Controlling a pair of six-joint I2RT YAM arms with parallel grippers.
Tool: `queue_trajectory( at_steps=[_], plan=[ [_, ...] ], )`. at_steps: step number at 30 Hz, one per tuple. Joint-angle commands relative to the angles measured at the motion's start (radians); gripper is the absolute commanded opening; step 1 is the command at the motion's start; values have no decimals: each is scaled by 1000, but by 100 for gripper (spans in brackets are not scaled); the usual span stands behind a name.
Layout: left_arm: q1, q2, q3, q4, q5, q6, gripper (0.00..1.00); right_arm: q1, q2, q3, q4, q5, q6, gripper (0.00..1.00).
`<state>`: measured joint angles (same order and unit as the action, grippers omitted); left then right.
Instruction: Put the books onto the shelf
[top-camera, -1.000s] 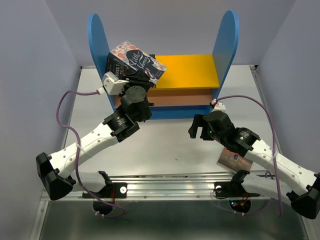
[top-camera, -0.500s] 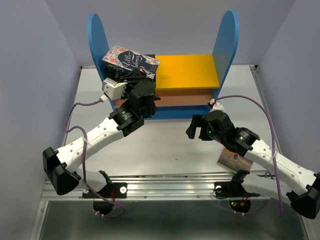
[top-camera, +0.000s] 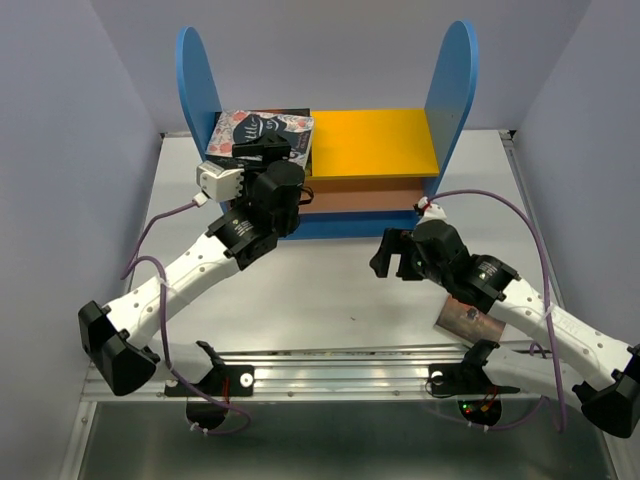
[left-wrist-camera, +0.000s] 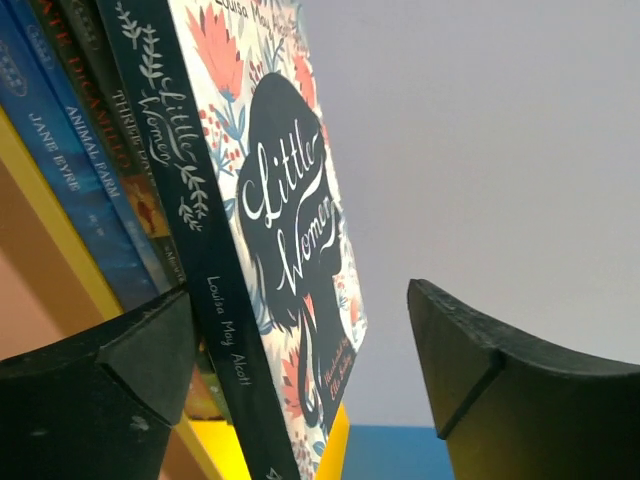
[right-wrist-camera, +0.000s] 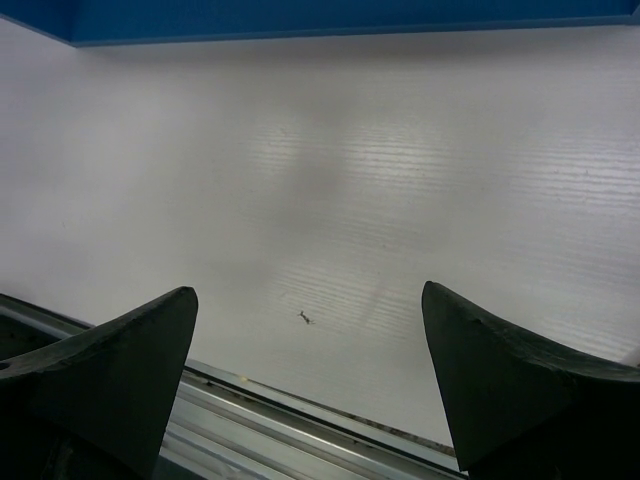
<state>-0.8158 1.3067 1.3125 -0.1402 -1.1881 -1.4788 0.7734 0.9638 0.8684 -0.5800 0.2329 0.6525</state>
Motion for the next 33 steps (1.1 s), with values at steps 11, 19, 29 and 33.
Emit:
queue_trajectory(
  at_steps=[11, 19, 29, 33],
  plan=[
    [14, -216, -153, 125, 347, 293, 99, 3, 105, 132, 195, -203, -135, 100],
    [15, -299, -147, 31, 542, 518, 99, 3, 257, 363, 244, -277, -278, 75],
    [23, -481, -211, -147, 446, 497, 99, 3, 484, 682, 249, -347, -448, 45],
    [24, -575, -258, -168, 380, 477, 99, 3, 559, 780, 249, -343, -476, 34]
  ],
)
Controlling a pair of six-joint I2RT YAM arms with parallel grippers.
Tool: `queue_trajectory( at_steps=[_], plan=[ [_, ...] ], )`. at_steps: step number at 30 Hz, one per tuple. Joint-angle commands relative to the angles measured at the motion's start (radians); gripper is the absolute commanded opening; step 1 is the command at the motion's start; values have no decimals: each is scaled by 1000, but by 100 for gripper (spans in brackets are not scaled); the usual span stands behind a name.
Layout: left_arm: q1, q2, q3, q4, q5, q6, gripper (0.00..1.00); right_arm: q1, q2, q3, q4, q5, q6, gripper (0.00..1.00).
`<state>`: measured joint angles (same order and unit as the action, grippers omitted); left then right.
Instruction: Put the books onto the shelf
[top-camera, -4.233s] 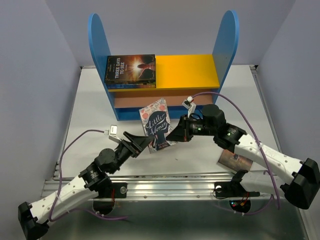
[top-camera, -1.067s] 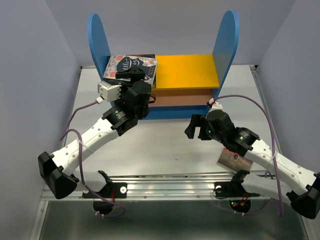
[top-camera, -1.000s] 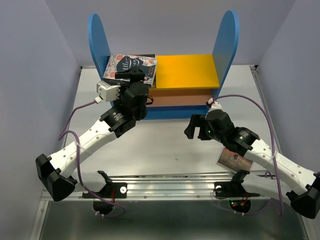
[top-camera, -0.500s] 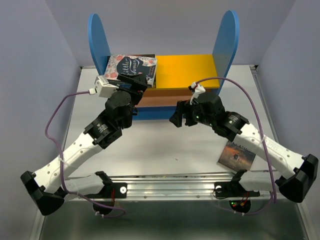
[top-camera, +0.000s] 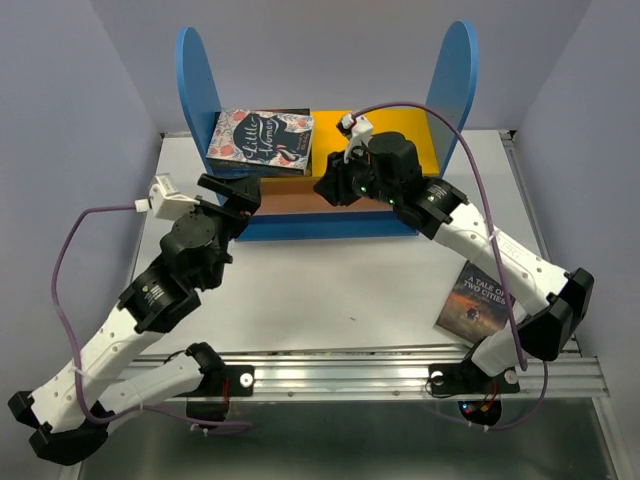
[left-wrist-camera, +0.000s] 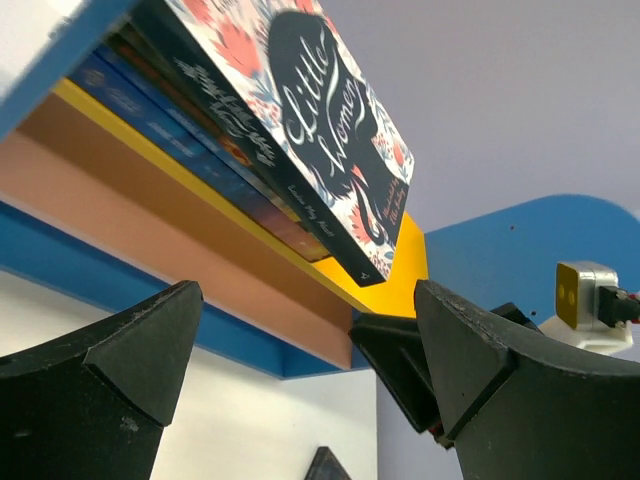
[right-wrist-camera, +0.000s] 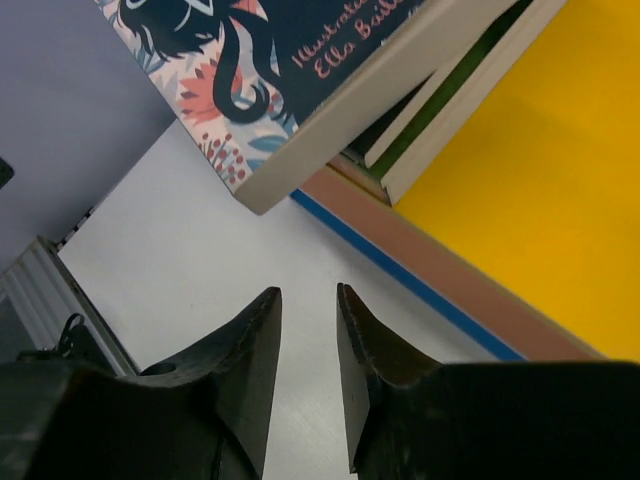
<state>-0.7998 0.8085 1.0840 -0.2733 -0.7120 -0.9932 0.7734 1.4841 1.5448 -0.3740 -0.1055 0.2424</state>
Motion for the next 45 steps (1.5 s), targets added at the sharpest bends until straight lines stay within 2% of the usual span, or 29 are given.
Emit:
queue_trajectory(
  at_steps=[1, 7, 13, 28, 32, 36, 38, 41, 42, 44, 45],
  plan=[
    [8, -104, -35, -44, -105, -21, 99, 3, 53, 121, 43, -8, -72, 32],
    [10, -157, -52, -98, -142, -44, 99, 3, 136, 230, 41, -69, -48, 25],
    [10, -147, -59, -129, -141, -56, 99, 3, 192, 304, 41, -66, -35, 24],
    [10, -117, -72, -104, -118, -53, 99, 3, 249, 373, 41, -48, -29, 25],
    [10, -117, -75, -101, -110, -50, 99, 3, 211, 330, 41, -49, -12, 32],
    [10, -118, -84, -87, -101, -50, 99, 3, 153, 279, 44, 16, -5, 45],
    [10, -117, -87, -64, -98, -44, 99, 3, 125, 253, 43, 50, -5, 45],
    [10, -98, -81, -12, -92, -9, 99, 3, 116, 241, 37, 131, -11, 40],
    [10, -91, -72, 3, -90, 7, 97, 3, 114, 239, 37, 168, -9, 36],
    [11, -54, -56, 23, -87, 22, 94, 3, 116, 239, 35, 191, -14, 35],
    [11, -40, -38, 46, -84, 46, 87, 3, 117, 242, 34, 217, -18, 33]
  ],
)
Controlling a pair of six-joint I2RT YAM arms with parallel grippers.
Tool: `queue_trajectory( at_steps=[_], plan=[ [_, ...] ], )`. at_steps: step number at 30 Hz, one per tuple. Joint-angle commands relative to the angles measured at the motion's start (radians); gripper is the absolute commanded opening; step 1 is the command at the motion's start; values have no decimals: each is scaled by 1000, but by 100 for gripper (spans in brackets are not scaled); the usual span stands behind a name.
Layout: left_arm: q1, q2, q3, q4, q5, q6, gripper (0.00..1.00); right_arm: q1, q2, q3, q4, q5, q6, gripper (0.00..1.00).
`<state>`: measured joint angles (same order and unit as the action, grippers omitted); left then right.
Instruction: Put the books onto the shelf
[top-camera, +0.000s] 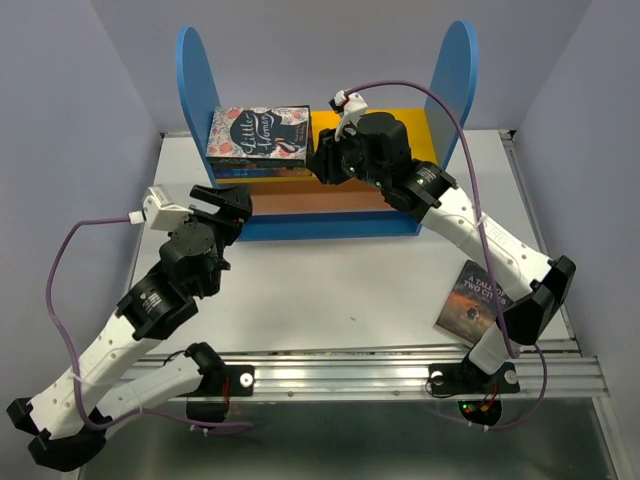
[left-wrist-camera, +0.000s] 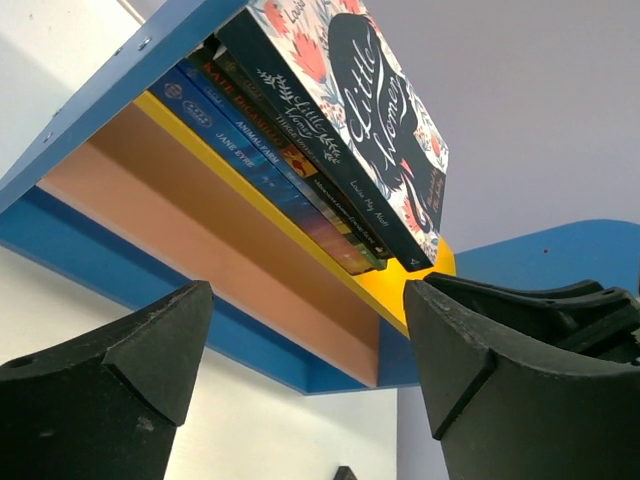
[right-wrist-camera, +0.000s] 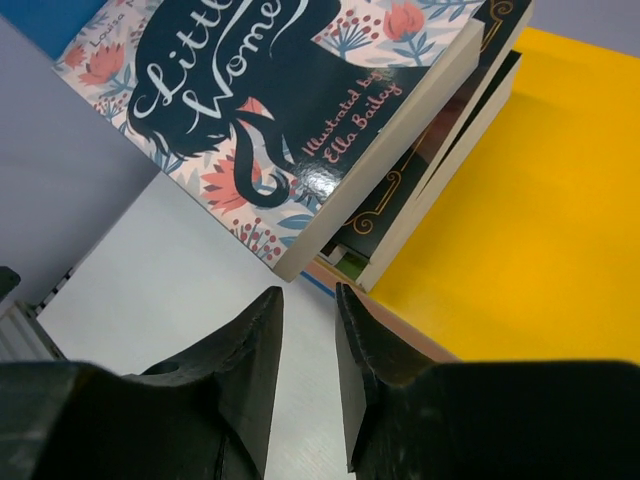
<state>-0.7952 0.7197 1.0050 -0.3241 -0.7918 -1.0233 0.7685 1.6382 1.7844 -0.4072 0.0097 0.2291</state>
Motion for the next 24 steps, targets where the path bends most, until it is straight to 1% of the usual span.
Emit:
queue_trajectory(
  at_steps=[1, 2, 3, 5, 6, 8, 10, 17, 24],
  plan=[
    [7, 66, 50, 108, 0, 87, 82, 8, -37, 4, 65, 108, -10, 33],
    [8, 96, 63, 128, 5, 101, 72, 8, -40, 7, 64, 110, -17, 33],
    [11, 112, 70, 147, 14, 118, 48, 8, -43, 7, 64, 110, -19, 32],
    [17, 162, 95, 192, 55, 141, 30, 8, -51, 7, 59, 121, -28, 31],
    [20, 179, 102, 204, 69, 147, 13, 8, -51, 6, 57, 133, -31, 30],
    [33, 231, 130, 223, 111, 155, 0, 8, -45, 18, 44, 199, -37, 29],
    [42, 257, 150, 250, 159, 179, 0, 8, -34, 32, 28, 243, -46, 29],
    [71, 357, 198, 299, 218, 195, 0, -11, 43, 98, 16, 262, -82, 28],
    [100, 373, 202, 316, 258, 192, 0, -20, 115, 165, 2, 245, -93, 27]
  ],
)
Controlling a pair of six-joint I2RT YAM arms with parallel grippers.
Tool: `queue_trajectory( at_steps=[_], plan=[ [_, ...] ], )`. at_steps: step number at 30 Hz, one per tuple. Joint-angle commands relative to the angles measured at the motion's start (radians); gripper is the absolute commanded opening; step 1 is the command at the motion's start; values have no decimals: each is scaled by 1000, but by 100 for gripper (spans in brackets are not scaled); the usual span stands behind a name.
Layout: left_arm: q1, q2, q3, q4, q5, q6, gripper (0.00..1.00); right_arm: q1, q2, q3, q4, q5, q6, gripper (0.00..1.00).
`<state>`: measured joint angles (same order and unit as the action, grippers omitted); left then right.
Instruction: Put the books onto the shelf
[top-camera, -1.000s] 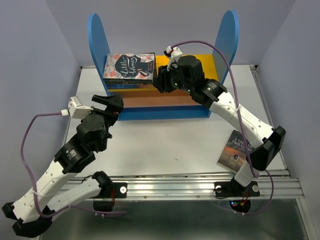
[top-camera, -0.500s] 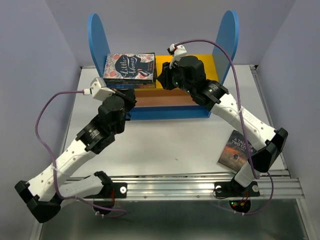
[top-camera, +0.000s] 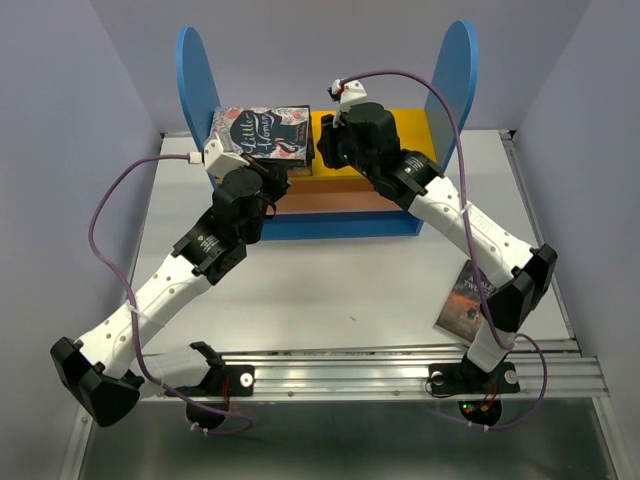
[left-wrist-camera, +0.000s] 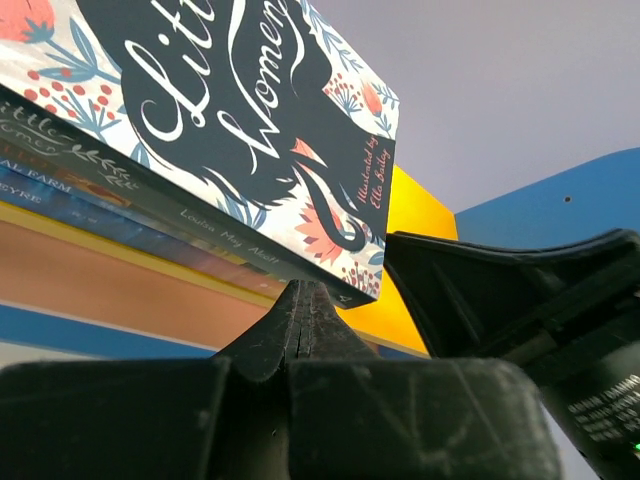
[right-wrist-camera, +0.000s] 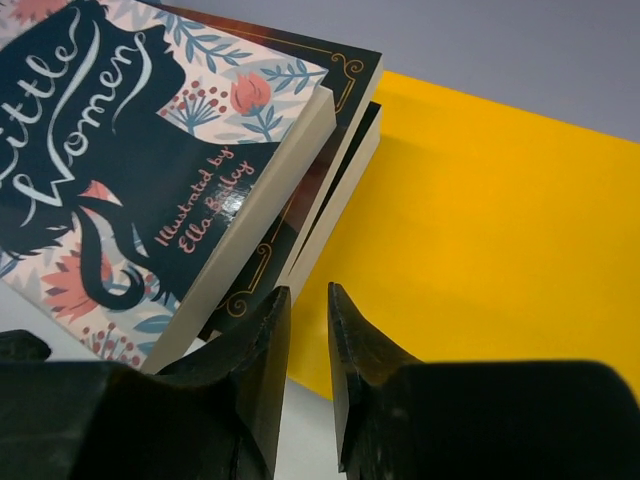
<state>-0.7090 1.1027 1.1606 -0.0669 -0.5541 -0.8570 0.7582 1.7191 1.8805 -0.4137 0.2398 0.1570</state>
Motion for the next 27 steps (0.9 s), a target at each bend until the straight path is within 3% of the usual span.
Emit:
queue_trajectory(
  at_steps=[1, 6, 13, 27],
  plan=[
    [16, -12, 45, 61, 22, 23, 0, -19, 43, 78, 1, 18, -20, 27],
    [29, -7, 39, 59, 40, 26, 0, -19, 77, 103, -10, 36, -22, 27],
    [49, 2, 33, 90, 66, 19, 0, -19, 85, 117, -7, -115, -56, 27],
    [62, 19, 33, 104, 83, 7, 0, -19, 73, 101, -23, -231, -105, 25]
  ],
)
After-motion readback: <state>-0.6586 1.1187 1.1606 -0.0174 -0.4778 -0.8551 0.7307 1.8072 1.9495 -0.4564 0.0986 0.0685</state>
